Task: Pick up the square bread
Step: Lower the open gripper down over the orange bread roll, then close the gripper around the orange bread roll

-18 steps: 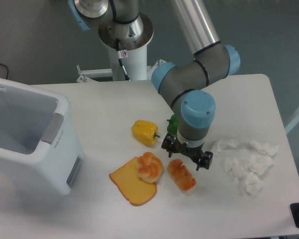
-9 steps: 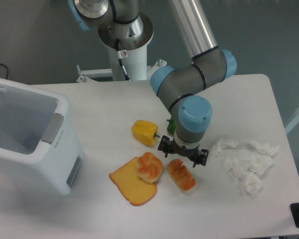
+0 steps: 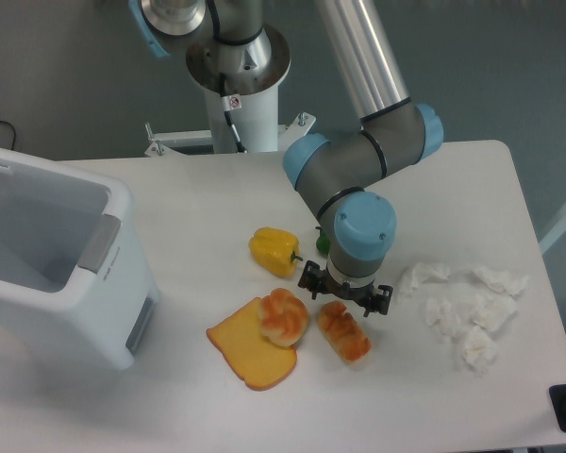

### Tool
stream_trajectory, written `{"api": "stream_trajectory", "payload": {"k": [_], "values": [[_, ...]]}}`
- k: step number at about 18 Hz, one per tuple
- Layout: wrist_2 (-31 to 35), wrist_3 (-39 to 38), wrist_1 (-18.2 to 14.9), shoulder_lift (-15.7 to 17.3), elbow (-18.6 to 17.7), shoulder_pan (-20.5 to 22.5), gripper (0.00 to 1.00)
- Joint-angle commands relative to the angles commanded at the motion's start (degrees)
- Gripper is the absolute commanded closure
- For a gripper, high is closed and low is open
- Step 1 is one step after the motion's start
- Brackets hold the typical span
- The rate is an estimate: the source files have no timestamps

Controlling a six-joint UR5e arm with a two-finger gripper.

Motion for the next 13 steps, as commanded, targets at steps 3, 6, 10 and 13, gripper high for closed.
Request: {"api": "stream_trajectory", "payload": {"k": [3, 6, 10, 13], "values": [[0.0, 0.0, 0.8, -0.5, 0.2, -0.2, 0.03], [0.1, -1.2, 1.1, -0.7, 0.2, -0.6, 0.22], [0.0, -1.8, 1.1, -1.0, 0.2, -0.7, 0.56], [0.0, -1.8, 1.1, -1.0, 0.3, -0.7, 0.71]]}}
